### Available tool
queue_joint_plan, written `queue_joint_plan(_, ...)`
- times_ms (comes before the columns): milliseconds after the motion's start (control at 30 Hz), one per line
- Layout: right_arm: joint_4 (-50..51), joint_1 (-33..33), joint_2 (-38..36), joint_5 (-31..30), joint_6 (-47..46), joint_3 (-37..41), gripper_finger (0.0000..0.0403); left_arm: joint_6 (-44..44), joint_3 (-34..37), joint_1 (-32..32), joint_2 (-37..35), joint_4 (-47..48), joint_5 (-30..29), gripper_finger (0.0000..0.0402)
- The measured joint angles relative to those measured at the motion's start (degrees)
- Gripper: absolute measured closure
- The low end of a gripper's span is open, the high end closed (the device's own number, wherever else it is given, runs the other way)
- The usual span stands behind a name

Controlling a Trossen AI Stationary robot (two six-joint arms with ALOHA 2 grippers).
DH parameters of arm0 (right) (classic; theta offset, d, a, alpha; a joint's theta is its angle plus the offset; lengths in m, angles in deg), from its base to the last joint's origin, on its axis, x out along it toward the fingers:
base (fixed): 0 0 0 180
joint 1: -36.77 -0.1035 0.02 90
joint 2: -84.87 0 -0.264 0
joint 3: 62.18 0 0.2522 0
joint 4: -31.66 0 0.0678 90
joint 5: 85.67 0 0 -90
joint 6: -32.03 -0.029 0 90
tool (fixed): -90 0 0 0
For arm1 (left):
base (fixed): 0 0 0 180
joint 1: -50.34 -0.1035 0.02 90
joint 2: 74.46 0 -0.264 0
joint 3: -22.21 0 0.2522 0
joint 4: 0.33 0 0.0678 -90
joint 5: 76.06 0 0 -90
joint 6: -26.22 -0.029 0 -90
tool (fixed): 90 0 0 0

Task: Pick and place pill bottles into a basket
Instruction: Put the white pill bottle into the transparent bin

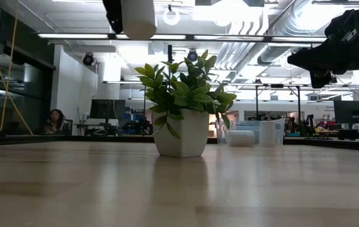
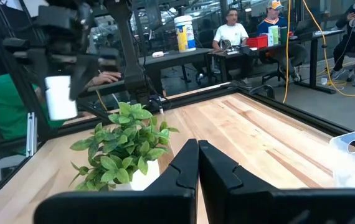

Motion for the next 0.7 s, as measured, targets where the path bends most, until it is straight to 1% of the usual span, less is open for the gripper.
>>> queue_joint_plan(167, -0.2, 0.0, 0.0, -1.1, -2.3, 0.0, 0.0397, -4.2, 0.0, -4.3, -1.5, 1.4, 0.8, 0.0184)
queue_joint_plan(333, -0.2, 0.0, 0.0, -1.2, -1.3, 0.0, 0.037, -6.8, 0.0, -8.7, -1.8, -0.3, 1.1, 0.0184)
queue_joint_plan(467, -0.2, 0.0, 0.0, -1.2, -1.1, 0.0, 0.0319, -8.7, 0.0, -11.5, -1.8, -2.2, 1.5, 0.0184)
queue_joint_plan(600, -1.0, 0.0, 0.0, -1.6, -1.5, 0.0, 0.0246, -10.6, 0.0, -13.6, -1.8, -6.3, 1.7, 0.0184)
queue_joint_plan(700, -3.2, 0.0, 0.0, -3.2, -1.2, 0.0, 0.019, -11.3, 0.0, -15.2, -1.7, -11.4, 1.7, 0.0184)
